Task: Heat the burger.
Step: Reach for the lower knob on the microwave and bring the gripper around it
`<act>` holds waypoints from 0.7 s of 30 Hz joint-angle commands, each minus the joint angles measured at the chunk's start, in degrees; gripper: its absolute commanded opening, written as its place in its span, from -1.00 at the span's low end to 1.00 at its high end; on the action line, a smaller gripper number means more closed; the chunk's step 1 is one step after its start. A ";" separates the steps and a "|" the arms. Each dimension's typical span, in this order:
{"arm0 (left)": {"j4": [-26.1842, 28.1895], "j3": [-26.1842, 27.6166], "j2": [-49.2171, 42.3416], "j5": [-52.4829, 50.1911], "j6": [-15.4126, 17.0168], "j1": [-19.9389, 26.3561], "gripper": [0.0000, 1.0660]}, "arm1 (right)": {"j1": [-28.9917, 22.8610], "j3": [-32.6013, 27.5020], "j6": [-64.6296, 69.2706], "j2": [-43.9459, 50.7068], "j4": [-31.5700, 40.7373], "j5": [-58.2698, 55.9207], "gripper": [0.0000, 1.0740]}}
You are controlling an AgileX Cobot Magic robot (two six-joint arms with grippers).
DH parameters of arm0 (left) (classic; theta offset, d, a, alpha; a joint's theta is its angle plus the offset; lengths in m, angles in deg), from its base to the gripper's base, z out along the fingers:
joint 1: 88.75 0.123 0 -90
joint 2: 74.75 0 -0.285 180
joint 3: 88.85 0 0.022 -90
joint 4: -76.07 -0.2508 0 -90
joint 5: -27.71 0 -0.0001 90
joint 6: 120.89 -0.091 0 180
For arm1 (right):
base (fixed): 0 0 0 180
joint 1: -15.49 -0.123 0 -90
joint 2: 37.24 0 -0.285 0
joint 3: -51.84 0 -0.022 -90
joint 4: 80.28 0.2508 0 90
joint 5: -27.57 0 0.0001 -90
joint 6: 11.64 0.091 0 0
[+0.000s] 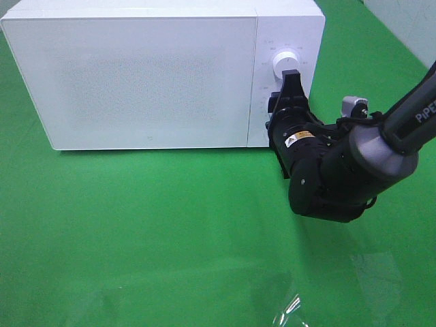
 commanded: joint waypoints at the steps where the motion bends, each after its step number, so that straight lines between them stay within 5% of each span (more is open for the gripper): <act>1: 0.29 -0.17 -0.97 -0.40 0.06 0.11 0.85 | 0.00 1.95 7.05 0.29 -8.59 0.86 -1.00; 21: 0.29 -0.17 -0.97 -0.40 0.06 0.11 0.85 | 0.11 1.95 24.18 0.29 -6.59 1.66 -1.00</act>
